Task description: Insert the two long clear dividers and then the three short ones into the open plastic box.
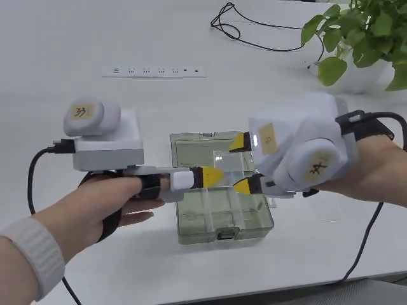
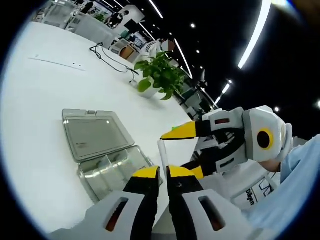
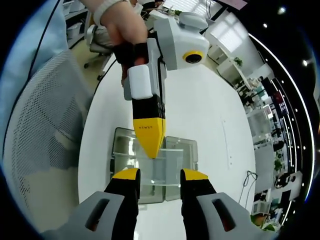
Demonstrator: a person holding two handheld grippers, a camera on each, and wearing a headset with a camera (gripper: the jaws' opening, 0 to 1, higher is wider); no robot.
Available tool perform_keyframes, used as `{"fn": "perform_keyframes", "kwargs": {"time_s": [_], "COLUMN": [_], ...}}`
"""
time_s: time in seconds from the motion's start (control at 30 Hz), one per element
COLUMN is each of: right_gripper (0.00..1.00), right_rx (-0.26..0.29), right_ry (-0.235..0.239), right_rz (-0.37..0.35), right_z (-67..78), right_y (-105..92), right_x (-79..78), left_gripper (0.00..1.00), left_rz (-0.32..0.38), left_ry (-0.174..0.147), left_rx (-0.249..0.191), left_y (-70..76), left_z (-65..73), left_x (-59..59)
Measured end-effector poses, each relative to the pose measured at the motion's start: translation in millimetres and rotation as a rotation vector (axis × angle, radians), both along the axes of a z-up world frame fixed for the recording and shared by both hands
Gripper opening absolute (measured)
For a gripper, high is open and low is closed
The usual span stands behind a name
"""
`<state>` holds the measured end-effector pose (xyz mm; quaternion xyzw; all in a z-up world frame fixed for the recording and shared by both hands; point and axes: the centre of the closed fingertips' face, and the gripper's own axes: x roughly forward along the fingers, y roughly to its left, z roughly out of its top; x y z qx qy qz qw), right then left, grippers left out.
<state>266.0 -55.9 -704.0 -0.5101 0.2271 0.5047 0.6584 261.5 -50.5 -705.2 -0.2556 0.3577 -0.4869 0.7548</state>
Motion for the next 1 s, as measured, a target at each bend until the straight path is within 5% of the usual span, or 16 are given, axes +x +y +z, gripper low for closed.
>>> {"fn": "perform_keyframes", "kwargs": {"time_s": [0.4, 0.63, 0.8, 1.0], "right_gripper": [0.32, 0.33, 0.45, 0.42], "right_rx": [-0.012, -0.003, 0.041, 0.175], "right_ry": [0.001, 0.017, 0.065, 0.217], "right_rz": [0.020, 0.031, 0.003, -0.064], "right_z": [-1.4, -3.6, -3.2, 10.8], "right_y": [1.9, 3.2, 4.1, 5.8], "right_x": [-8.1, -11.4, -12.5, -17.1], "left_gripper": [0.00, 0.00, 0.00, 0.00], "left_rz": [0.004, 0.006, -0.006, -0.082], "left_ry": [0.102, 0.123, 0.083, -0.070], "left_rx": [-0.062, -0.077, -0.056, -0.026], "left_y": [-3.1, -1.0, 2.7, 8.0], "left_z": [-0.2, -2.5, -4.9, -6.1], "left_x": [-6.2, -9.7, -11.2, -16.9]}}
